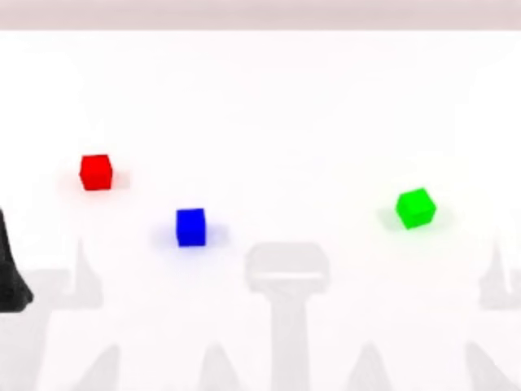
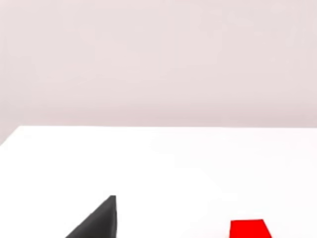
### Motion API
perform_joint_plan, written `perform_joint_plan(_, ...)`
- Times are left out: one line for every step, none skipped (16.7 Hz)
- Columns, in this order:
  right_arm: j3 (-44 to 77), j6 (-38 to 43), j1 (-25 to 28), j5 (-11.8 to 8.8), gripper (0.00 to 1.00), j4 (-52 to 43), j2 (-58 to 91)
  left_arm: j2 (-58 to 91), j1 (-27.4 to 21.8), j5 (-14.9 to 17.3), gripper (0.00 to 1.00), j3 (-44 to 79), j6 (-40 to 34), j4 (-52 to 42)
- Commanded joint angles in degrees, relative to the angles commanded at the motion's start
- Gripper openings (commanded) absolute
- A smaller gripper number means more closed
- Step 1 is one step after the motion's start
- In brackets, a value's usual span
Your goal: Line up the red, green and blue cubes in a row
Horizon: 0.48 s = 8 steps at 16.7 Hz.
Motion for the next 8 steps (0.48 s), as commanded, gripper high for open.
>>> perform_joint_plan(0.0,0.0,0.0,0.0,1.0,0.0,0.0,0.0,0.0,0.0,1.0,0.0,0.0,0.0)
perform_joint_plan(0.0,0.0,0.0,0.0,1.0,0.0,0.0,0.0,0.0,0.0,1.0,0.0,0.0,0.0)
perform_joint_plan(0.0,0.0,0.0,0.0,1.0,0.0,0.0,0.56,-0.06,0.03,1.0,0.57,-0.09,-0.36)
perform_joint_plan(0.0,0.0,0.0,0.0,1.0,0.0,0.0,1.73,-0.18,0.08,1.0,1.74,-0.26,-1.13)
perform_joint_plan(0.0,0.0,0.0,0.0,1.0,0.0,0.0,3.49,-0.34,0.13,1.0,3.51,-0.5,-2.28)
perform_joint_plan(0.0,0.0,0.0,0.0,1.0,0.0,0.0,5.86,-0.53,0.19,1.0,5.89,-0.8,-3.82)
perform_joint_plan(0.0,0.0,0.0,0.0,1.0,0.0,0.0,8.82,-0.75,0.23,1.0,8.86,-1.14,-5.7)
perform_joint_plan(0.0,0.0,0.0,0.0,1.0,0.0,0.0,12.37,-0.98,0.27,1.0,12.39,-1.52,-7.92)
